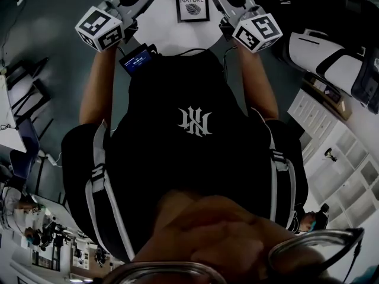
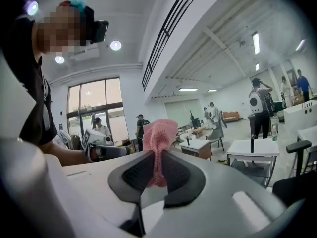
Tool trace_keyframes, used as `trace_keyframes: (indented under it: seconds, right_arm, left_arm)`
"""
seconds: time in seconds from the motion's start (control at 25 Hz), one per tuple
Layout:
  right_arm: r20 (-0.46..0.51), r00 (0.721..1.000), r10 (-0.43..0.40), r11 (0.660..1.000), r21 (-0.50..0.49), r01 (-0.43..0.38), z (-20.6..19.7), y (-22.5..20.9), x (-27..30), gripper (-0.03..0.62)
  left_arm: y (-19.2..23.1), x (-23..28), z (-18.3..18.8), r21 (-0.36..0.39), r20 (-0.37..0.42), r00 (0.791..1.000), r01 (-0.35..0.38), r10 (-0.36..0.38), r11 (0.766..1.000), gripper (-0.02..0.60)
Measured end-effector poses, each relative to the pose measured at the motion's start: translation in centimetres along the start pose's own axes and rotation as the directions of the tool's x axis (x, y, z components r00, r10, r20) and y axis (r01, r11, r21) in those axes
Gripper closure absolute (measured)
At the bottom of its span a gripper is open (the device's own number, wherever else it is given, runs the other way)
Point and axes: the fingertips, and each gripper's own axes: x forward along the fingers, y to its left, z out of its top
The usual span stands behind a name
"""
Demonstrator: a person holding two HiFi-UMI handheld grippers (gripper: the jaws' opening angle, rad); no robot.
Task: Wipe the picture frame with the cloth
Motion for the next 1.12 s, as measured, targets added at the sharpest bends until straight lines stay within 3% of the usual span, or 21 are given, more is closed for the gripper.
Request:
trace_keyframes:
  seconds: [0.24, 0.48, 0.68, 1.12]
  right_arm:
    - [0.130, 0.990, 0.063, 0.998, 0.000, -0.064, 3.2, 3.1, -3.8, 0.548]
    - [0.206, 0.965, 0.159, 0.987, -0.033, -0.156, 4.2, 6.9, -9.2, 0.549]
    - [0.222, 0.956, 0.194, 0.981, -0.076, -0.181, 3.8, 8.6, -14.3, 0.549]
    - [0.232, 0.956, 0.182, 0.983, -0.012, -0.185, -2.6, 11.4, -26.6, 0.549]
  left_arm:
    - [-4.4, -3.9, 4.5, 0.132, 0.094, 0.995, 0.005, -0.018, 0.991, 0.580]
    - [-11.4, -6.2, 6.0, 0.189, 0.174, 0.985, -0.017, -0.016, 0.982, 0.580]
    - [-17.0, -6.3, 4.8, 0.201, 0.194, 0.981, -0.050, 0.010, 0.978, 0.580]
    - [-30.2, -2.8, -2.3, 0.170, 0.110, 0.993, 0.021, -0.040, 0.985, 0.580]
